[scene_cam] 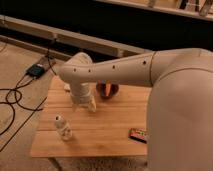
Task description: Move the arm in a circular motion
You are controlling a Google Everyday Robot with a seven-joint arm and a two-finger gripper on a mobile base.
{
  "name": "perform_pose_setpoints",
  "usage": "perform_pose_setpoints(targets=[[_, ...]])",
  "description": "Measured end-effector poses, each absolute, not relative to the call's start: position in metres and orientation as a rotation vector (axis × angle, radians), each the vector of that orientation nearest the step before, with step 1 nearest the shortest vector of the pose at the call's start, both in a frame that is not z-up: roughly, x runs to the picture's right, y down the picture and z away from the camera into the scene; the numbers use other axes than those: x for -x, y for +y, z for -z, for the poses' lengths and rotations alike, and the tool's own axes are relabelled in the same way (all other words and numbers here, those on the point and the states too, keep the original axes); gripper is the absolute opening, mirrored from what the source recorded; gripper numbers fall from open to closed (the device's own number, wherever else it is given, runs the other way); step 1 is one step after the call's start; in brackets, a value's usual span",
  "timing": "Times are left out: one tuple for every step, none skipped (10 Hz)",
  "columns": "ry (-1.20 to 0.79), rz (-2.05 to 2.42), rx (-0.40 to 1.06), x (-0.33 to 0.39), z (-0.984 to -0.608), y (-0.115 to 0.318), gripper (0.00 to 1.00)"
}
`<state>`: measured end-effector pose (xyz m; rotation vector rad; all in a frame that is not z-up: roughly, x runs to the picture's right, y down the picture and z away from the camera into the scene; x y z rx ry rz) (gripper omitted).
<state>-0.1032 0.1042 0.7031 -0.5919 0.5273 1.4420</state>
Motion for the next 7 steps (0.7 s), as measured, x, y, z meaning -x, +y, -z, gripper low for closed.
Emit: perform_pose_setpoints(targets=[[0.527,-1.442,0.592,0.1032,-0.7032,0.1042,0.65],[0.527,-1.442,0.592,0.1032,-0.7031,0.1042,0.65],[0.527,-1.442,0.592,0.1031,-0.7031,0.1042,0.65],[0.527,-1.442,0.592,0.1032,-0.7031,0.1042,0.65],[0.527,-1.442,0.592,0.1030,-0.7031,0.1042,0.65],[0.528,-1.444,0.592,0.1018,-0.7034,0.1041,0.65],[0.532,-1.458,0.587,0.0943,-0.7058,0.1019,0.65]])
